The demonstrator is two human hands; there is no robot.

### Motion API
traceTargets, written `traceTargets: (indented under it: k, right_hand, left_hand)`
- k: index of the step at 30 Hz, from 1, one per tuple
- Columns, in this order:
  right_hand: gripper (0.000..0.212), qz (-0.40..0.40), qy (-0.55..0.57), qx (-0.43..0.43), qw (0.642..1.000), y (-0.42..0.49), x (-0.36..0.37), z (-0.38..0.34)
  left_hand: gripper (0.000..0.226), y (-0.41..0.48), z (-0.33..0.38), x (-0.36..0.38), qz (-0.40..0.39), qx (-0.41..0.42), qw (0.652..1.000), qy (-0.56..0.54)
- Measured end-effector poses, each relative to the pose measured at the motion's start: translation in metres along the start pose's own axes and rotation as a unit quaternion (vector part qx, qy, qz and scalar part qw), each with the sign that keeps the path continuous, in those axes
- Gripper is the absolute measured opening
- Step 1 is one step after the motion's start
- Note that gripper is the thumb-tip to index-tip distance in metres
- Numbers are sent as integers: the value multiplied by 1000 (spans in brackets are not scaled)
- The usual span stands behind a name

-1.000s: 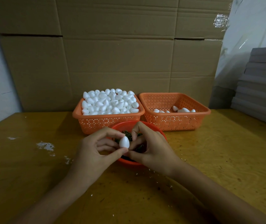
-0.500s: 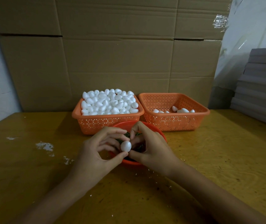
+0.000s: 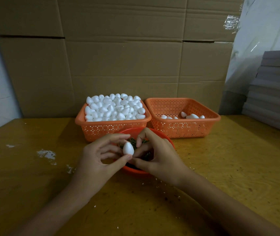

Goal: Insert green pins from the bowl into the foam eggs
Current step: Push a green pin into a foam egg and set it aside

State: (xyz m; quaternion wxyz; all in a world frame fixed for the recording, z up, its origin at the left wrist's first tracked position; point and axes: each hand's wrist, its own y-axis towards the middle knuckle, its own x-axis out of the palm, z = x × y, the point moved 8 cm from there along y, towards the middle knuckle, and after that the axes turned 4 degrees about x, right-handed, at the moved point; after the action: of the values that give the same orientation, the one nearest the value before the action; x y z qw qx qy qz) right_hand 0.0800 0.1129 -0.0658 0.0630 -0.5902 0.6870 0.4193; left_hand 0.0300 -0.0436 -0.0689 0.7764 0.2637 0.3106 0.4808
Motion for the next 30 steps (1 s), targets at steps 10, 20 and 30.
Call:
traceTargets:
  k: [10, 20, 30]
  right_hand:
    - [39, 1, 7, -14, 1000, 0, 0, -1]
    - [32, 16, 11, -27, 999, -2, -1, -5]
    - [24, 108, 20, -40, 993, 1, -36, -3]
  left_hand:
    - [37, -1, -3, 0, 3, -14, 1000, -5]
    - [38, -1, -1, 0, -3, -12, 1000, -9]
    - [65, -4, 5, -2, 3, 22, 999, 43]
